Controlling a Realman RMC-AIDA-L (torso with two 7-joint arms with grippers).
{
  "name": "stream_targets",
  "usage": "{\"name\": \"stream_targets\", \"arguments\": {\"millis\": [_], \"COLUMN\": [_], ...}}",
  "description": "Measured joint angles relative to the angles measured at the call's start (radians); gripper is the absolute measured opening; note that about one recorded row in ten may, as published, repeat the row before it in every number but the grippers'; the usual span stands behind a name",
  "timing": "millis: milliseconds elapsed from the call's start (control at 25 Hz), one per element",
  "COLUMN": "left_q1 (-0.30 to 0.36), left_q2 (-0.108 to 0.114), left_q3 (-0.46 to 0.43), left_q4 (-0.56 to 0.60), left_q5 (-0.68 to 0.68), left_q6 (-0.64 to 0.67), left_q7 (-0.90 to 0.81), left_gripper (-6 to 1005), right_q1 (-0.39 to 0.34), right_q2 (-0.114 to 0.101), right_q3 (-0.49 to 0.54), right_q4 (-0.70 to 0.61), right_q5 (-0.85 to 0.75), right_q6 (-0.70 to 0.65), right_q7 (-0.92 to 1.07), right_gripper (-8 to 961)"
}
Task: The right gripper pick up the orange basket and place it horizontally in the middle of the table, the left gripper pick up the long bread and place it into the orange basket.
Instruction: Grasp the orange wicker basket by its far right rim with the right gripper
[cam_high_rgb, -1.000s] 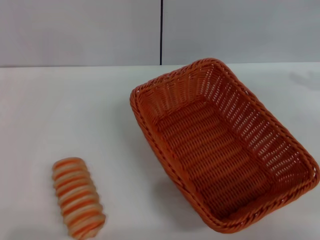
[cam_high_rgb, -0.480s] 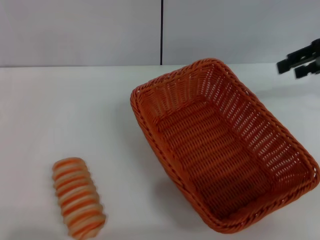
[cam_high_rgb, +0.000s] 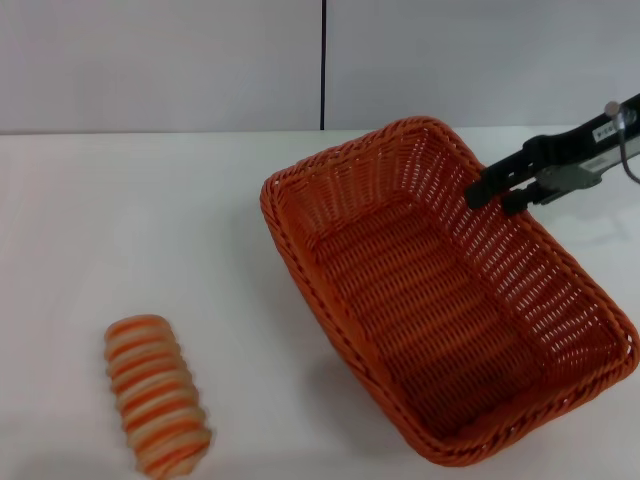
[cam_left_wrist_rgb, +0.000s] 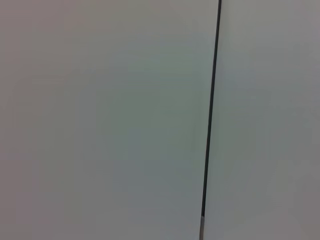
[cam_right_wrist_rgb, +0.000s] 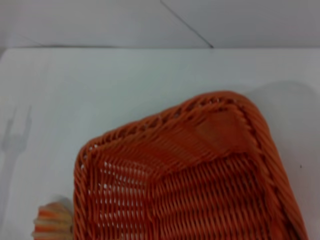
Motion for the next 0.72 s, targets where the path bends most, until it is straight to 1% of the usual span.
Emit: {"name": "stream_targets", "arguments": {"millis": [160,200,240,320,400,560,720], "left_q1": [0.001,0.000,0.000,-0.001,-0.004,-0.006,-0.008], "left_q2": [0.000,0.000,0.000,0.000,0.000,0.000,0.000], "left_q3": [0.000,-0.001,-0.001,-0.001,-0.001,-0.001,-0.001], "left_q4": [0.000,0.000,0.000,0.000,0.000,0.000,-0.002], "left_q5": [0.000,-0.001,-0.001,-0.001,-0.001,-0.001,0.000], "left_q6": [-0.002,-0.010,-0.010,-0.018,-0.026,-0.028,-0.028], "left_q7": [-0.002,-0.001,-0.001,-0.001,-0.001,-0.002,-0.004], "left_gripper": [654,654,654,654,654,654,654], "right_q1": [0.000,-0.003,-0.003,-0.008,-0.013,-0.015,-0.018], "right_q2": [0.000,-0.007,-0.007,-0.013,-0.014,-0.014,-0.008], "right_q3": [-0.013,-0.008,-0.008,-0.005,0.002,0.003,-0.007], "right_q4": [-0.007,-0.023,-0.023,-0.058,-0.111,-0.120,-0.092], "right_q5": [0.000,0.003,0.003,0.009,0.012,0.008,-0.033], "right_q6": [0.000,0.004,0.004,0.016,0.050,0.073,0.068], "right_q7": [0.014,0.016,0.016,0.016,0.019,0.029,0.037], "right_gripper": [700,700,700,700,700,700,700]}}
